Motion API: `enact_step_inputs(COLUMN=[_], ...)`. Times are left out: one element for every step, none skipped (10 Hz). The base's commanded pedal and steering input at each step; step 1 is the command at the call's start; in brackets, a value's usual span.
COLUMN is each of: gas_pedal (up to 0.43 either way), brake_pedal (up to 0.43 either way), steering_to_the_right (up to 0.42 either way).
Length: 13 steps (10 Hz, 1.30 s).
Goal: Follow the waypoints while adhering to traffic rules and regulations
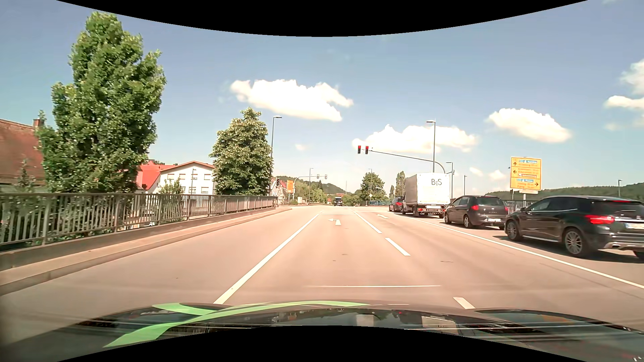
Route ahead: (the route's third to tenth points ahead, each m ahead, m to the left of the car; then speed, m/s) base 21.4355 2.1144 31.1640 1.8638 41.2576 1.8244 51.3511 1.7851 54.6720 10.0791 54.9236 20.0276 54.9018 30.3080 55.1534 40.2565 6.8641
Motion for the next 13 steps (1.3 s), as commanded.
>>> enact_step_inputs(gas_pedal=[0.000, 0.000, 0.000, 0.000, 0.000, 0.008, 0.020, 0.020, 0.000, 0.000, 0.000, 0.000, 0.000], brake_pedal=[0.000, 0.000, 0.000, 0.000, 0.000, 0.000, 0.000, 0.000, 0.000, 0.000, 0.000, 0.000, 0.000], steering_to_the_right=[0.002, 0.002, 0.002, 0.002, 0.003, 0.004, 0.005, 0.005, 0.005, 0.005, 0.004, 0.004, 0.003])
